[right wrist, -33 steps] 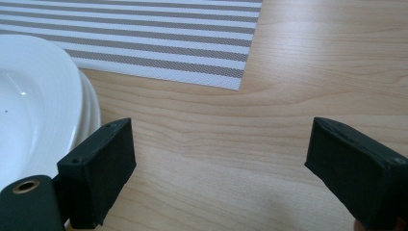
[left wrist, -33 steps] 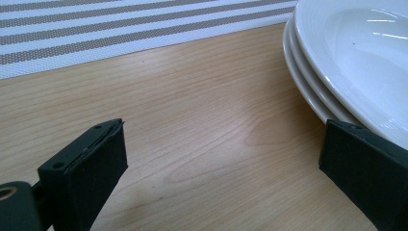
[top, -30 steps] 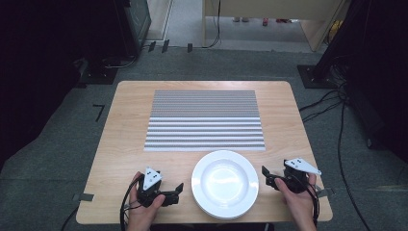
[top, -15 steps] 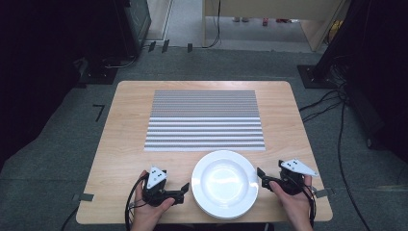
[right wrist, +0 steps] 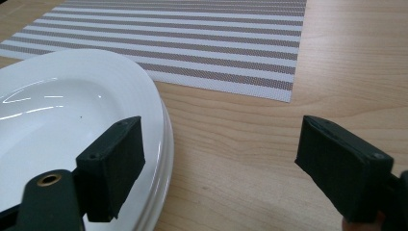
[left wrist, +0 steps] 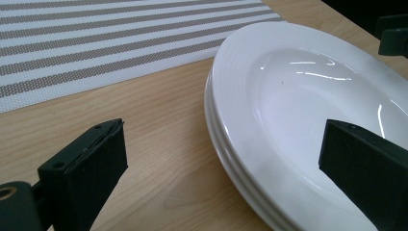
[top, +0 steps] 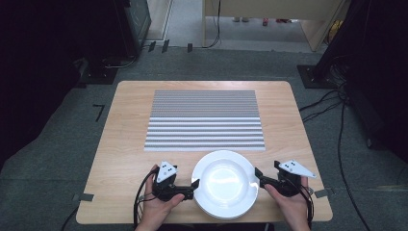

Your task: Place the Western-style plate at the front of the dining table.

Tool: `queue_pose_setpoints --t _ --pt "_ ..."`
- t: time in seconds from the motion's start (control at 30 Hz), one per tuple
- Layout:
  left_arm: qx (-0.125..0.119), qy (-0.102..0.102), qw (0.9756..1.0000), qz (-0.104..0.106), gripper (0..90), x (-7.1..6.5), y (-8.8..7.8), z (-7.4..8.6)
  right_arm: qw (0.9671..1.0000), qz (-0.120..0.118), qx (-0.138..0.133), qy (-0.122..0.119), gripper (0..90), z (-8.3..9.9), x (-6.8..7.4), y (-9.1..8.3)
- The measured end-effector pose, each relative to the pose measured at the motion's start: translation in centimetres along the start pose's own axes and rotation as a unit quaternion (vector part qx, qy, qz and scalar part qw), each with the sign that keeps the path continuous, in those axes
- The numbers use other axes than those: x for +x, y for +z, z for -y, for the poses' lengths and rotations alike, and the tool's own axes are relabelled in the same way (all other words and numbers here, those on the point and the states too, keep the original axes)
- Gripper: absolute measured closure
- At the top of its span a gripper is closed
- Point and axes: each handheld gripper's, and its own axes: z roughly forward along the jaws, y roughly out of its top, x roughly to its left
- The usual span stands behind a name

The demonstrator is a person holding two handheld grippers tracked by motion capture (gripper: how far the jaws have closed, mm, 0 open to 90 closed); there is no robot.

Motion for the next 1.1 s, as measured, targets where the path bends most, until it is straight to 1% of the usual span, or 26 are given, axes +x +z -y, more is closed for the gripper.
queue_pose_setpoints --t 0.1,0.17,0.23,0.27,0.3,0.33,0.37,0.4,0.43,0.47,0.5,0.57,0.6,0.63,0.7,0.8,0.87,0.9,0.93,1.03,1.1 --pt "0.006 0.003 1.0000 0.001 2.8 -0.6 0.6 -0.4 1.0000 -0.001 0.001 0.003 21.0 0.0 0.1 0.0" --pt "0.010 0.002 0.9999 0.008 2.9 -0.8 1.0 -0.5 1.0000 -0.003 0.000 0.004 22.5 0.0 0.2 0.0" --pt "0.014 0.004 0.9999 0.007 2.9 -1.1 1.3 -0.4 1.0000 -0.007 -0.003 0.006 27.0 0.0 0.3 0.0" --pt "0.014 0.004 0.9999 0.007 2.9 -1.1 1.3 -0.4 1.0000 -0.007 -0.003 0.006 27.0 0.0 0.3 0.0" --pt "0.016 0.007 0.9997 0.015 2.9 -1.3 1.5 -0.2 0.9999 -0.012 -0.001 0.006 30.3 0.0 0.5 0.0" --pt "0.016 0.007 0.9997 0.015 3.0 -1.3 1.5 -0.2 0.9999 -0.013 -0.002 0.005 32.4 0.0 0.5 -0.1" --pt "0.015 0.011 0.9998 0.010 3.5 -1.4 1.4 0.0 0.9999 -0.014 -0.003 0.006 34.1 0.1 0.6 -0.1" --pt "0.013 0.010 0.9999 0.002 6.6 -1.4 1.4 0.1 0.9999 -0.015 -0.004 0.005 36.5 0.1 0.6 -0.1" --pt "0.013 0.010 0.9999 0.002 7.7 -1.4 1.4 0.1 0.9998 -0.017 -0.003 0.007 36.5 0.1 0.7 -0.1" --pt "0.014 0.010 0.9998 -0.002 7.7 -1.4 1.4 0.2 0.9998 -0.017 -0.003 0.007 39.9 0.1 0.7 -0.1" --pt "0.016 0.010 0.9998 0.000 7.8 -1.4 1.4 0.4 0.9996 -0.027 -0.001 0.004 45.8 0.1 0.8 -0.1" --pt "0.020 0.010 0.9997 0.002 7.8 -1.4 1.4 0.8 0.9994 -0.035 0.004 0.003 49.2 0.1 0.9 0.0" --pt "0.020 0.010 0.9997 0.002 9.9 -1.4 1.4 0.8 0.9994 -0.035 0.004 0.003 49.2 0.1 0.9 0.0" --pt "0.022 0.010 0.9997 -0.001 14.7 -1.5 1.4 1.0 0.9988 -0.046 0.009 0.008 52.6 0.1 1.0 0.1" --pt "0.026 0.014 0.9996 0.000 14.7 -1.6 1.4 1.1 0.9982 -0.056 0.012 0.015 56.3 0.2 1.0 0.2" --pt "0.029 0.018 0.9994 0.004 14.7 -1.7 1.6 1.3 0.9979 -0.060 0.008 0.021 59.2 0.2 1.1 0.2" --pt "0.030 0.018 0.9994 0.006 15.8 -1.7 1.6 1.4 0.9979 -0.062 0.004 0.021 60.9 0.3 1.0 0.3" --pt "0.031 0.019 0.9993 0.007 18.1 -1.7 1.6 1.5 0.9978 -0.062 0.004 0.021 61.7 0.3 1.0 0.3" --pt "0.031 0.019 0.9993 0.010 22.6 -1.8 1.7 1.6 0.9976 -0.065 0.004 0.022 63.0 0.3 0.9 0.3" --pt "0.031 0.019 0.9992 0.019 26.0 -1.8 1.6 1.6 0.9975 -0.065 0.007 0.024 65.0 0.4 0.9 0.3" --pt "0.031 0.013 0.9991 0.024 29.6 -1.9 1.5 1.7 0.9967 -0.072 0.015 0.033 66.8 0.4 0.9 0.3"
